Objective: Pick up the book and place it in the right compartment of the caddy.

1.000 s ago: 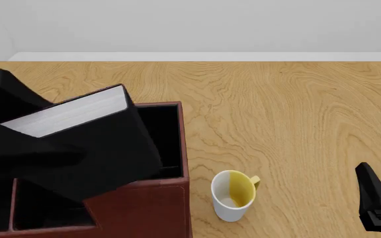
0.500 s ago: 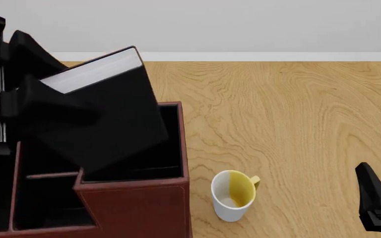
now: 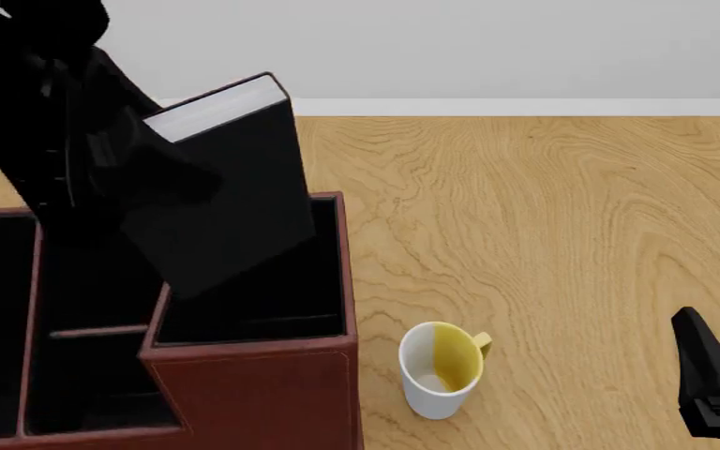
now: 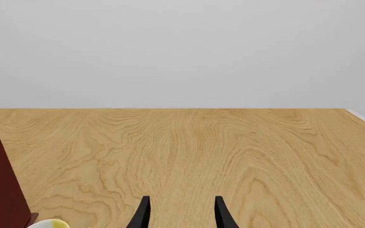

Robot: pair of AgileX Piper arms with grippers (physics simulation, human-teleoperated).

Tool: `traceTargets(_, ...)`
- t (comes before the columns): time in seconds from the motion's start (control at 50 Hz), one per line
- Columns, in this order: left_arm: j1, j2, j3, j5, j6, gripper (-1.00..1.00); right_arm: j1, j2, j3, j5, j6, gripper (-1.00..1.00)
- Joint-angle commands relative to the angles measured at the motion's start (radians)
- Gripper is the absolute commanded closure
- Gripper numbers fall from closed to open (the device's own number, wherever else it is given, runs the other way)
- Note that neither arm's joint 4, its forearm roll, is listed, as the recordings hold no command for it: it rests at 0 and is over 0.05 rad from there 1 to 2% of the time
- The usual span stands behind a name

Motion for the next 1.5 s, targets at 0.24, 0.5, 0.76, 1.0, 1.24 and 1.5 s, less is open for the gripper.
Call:
traceTargets(0.24,0.052,0.056,-0.065,0.009,-0.012,1.00,0.000,0.000,0.000,0.000,0.000,-1.00)
traceTargets(0.5,0.088,0.092,-0.023,-0.050,-0.031,1.00,0.000,0.000,0.000,0.000,0.000,-1.00)
traceTargets(0.76,0.126,0.099,0.077,-0.134,-0.026,1.00,0.000,0.000,0.000,0.000,0.000,-1.00)
traceTargets(1.0,0.119,0.099,0.132,-0.177,-0.053,1.00,0.000,0.000,0.000,0.000,0.000,-1.00)
traceTargets(1.24,0.123,0.097,0.192,-0.224,-0.074,1.00,0.000,0.000,0.000,0.000,0.000,-1.00)
traceTargets(1.5,0.126,0.093,0.254,-0.264,-0.092,1.00,0.000,0.000,0.000,0.000,0.000,-1.00)
